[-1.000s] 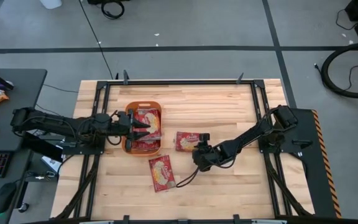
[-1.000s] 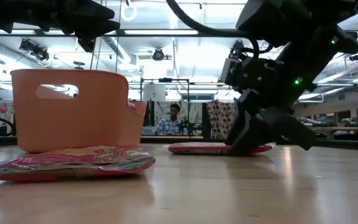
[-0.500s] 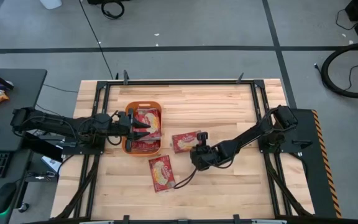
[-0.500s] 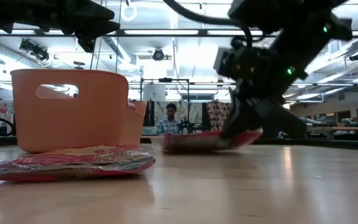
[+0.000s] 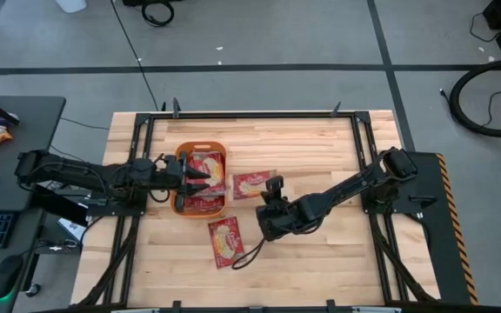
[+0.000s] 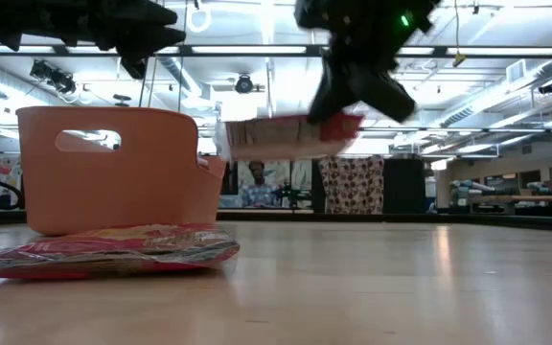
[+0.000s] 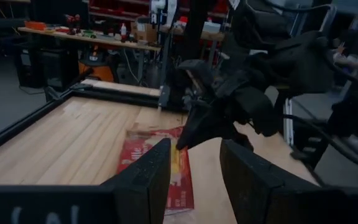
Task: Sort popcorn bags into baskets
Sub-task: Put the red popcorn bag into the orange bin
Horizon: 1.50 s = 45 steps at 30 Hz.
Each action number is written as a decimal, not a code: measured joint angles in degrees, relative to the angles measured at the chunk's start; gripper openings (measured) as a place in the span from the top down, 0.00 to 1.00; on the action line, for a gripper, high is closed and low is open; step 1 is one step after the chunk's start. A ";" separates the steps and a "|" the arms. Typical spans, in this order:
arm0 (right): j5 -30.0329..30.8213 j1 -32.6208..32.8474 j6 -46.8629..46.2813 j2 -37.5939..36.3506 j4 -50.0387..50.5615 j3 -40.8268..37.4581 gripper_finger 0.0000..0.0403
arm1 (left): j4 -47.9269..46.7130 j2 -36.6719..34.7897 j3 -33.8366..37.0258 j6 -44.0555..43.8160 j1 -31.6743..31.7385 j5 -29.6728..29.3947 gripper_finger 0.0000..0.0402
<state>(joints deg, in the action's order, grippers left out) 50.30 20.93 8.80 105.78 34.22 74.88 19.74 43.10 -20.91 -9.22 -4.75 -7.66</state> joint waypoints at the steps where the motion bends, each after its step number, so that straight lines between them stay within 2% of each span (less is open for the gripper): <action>1: 0.93 -0.03 1.02 -0.02 0.18 1.15 0.99 | 0.53 -0.10 -0.04 -0.39 0.00 0.01 0.64; 3: 1.49 -0.43 3.93 -0.04 0.04 3.00 0.99 | 0.51 -0.56 -0.79 -0.46 0.02 1.02 0.64; 6: 1.02 -1.56 10.04 -0.04 -2.54 4.38 0.99 | 0.87 -0.96 -2.76 -0.36 0.02 5.71 0.64; 10: -2.43 -3.96 21.11 -0.02 -10.19 4.41 0.99 | 0.92 -1.22 -5.01 -0.36 -0.02 12.78 0.64; 13: -6.09 -5.99 30.17 -0.02 -18.86 3.85 0.99 | 0.73 -1.19 -5.33 -0.48 0.00 13.70 0.64; 16: -11.46 -7.89 43.12 -0.02 -27.72 1.95 0.99 | 2.07 -1.19 -5.40 -0.52 0.02 13.65 0.64; 18: -17.27 -9.34 51.91 -0.02 -31.64 0.92 0.99 | 3.57 -1.17 -5.40 -0.51 0.00 13.50 0.64; 21: -25.69 -12.08 59.66 0.03 -37.41 -0.98 0.99 | 7.60 -1.29 -5.42 -0.52 0.00 13.53 0.64; 25: -34.42 -16.34 64.68 0.09 -42.45 -1.41 0.99 | 12.14 -1.54 -5.45 -0.61 0.00 13.55 0.64; 28: -43.69 -19.60 69.36 0.09 -43.33 -1.41 0.99 | 14.41 -1.52 -5.45 -0.61 0.01 13.52 0.64; 32: -51.71 -23.29 70.13 0.66 -46.32 -1.39 0.99 | 14.21 -1.50 -5.44 -0.61 0.00 12.90 0.64; 38: -56.45 -25.84 72.44 8.13 -51.23 1.70 0.99 | 13.95 -1.50 -5.44 -0.49 0.09 8.60 0.64; 45: -59.29 -28.66 71.19 13.36 -51.49 5.21 0.98 | 14.13 -1.50 -5.44 -0.57 0.01 8.56 0.64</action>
<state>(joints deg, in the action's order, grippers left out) -8.99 -7.73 79.99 119.13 -17.28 80.09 33.87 41.60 -26.35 -9.78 -4.74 0.90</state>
